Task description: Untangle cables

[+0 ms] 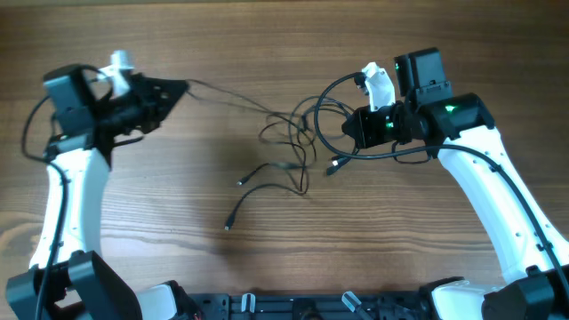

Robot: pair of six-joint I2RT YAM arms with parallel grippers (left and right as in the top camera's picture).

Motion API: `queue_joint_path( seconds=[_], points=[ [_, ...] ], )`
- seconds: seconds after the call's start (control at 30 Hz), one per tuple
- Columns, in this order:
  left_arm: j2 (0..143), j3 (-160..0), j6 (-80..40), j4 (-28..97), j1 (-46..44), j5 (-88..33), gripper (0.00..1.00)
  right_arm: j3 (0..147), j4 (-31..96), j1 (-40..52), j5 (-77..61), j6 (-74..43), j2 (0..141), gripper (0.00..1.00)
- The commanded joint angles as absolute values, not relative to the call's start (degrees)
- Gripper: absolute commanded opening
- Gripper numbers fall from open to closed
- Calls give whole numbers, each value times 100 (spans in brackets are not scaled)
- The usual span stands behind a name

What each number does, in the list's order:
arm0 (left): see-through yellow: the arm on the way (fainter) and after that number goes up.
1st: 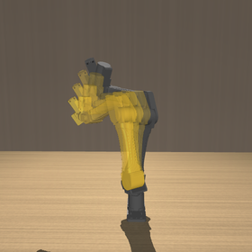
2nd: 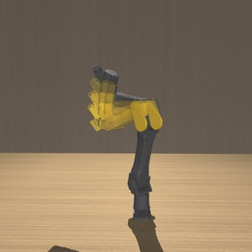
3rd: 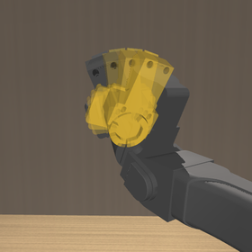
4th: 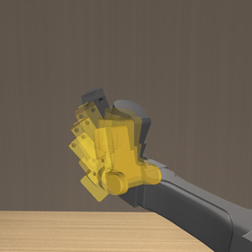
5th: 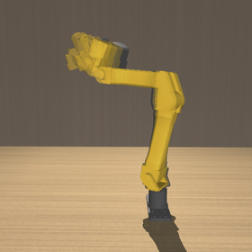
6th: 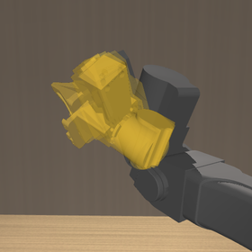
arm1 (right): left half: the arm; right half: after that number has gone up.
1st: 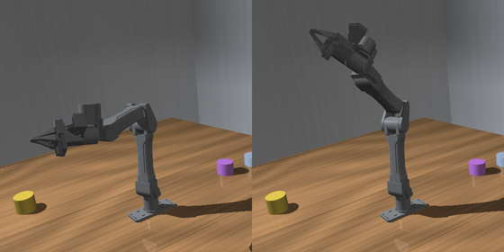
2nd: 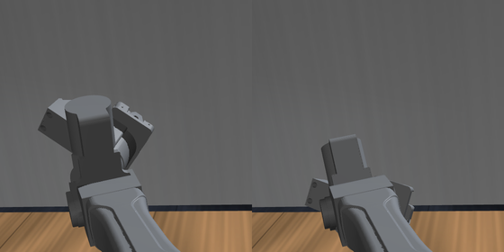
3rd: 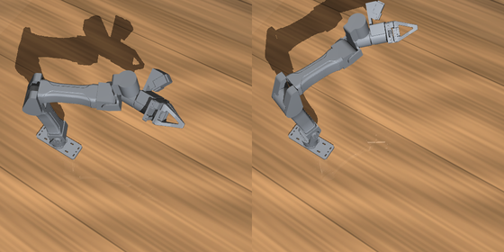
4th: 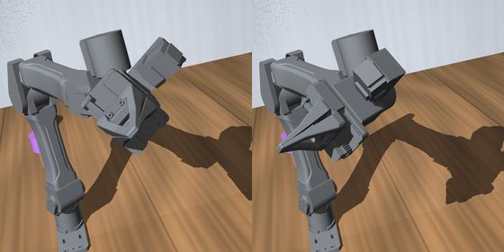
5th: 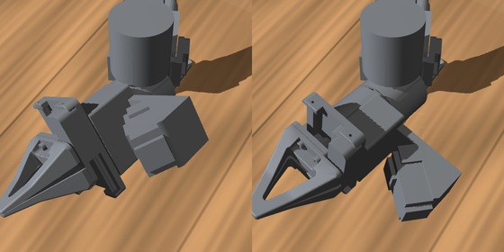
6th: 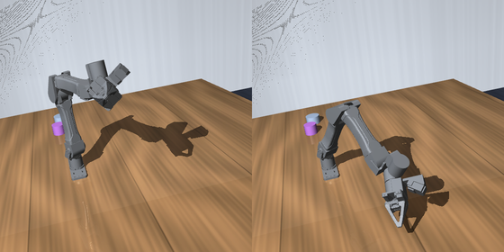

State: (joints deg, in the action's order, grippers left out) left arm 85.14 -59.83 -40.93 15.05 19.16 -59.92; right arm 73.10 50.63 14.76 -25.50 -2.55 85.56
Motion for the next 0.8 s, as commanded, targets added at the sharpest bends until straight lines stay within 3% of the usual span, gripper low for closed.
queue_joint_path(
  seconds=[0.0, 0.07, 0.1, 0.3, 0.4, 0.6, 0.77],
  points=[
    [8379, -6001, -4442, 1483, 2298, -6123, 18, 7338, 5085, 1428, -2276, -296, 8543, 4],
    [8379, -6001, -4431, 1669, 2126, -6154, 39, 7338, 5083, 1428, -2296, -296, 8541, 4],
    [8379, -6001, -4370, 1791, 1951, -6154, 42, 7338, 5076, 1428, -2296, -296, 8543, 4],
    [8379, -6001, -3898, 2064, 64, -5876, 42, 7338, 5057, 1428, -2405, -296, 8543, 4],
    [8379, -6001, -4014, 2112, -1107, -4359, 44, 7338, 5061, 1428, -2449, -298, 8543, 4],
    [8517, -6001, -5559, 2213, -2453, -2397, 48, 7338, 5061, 1428, -2523, -296, 8543, 4],
    [9011, -6001, -6652, 2069, -2790, -2097, 50, 7338, 5061, 1428, -2536, -294, 8543, 4]
  ],
)
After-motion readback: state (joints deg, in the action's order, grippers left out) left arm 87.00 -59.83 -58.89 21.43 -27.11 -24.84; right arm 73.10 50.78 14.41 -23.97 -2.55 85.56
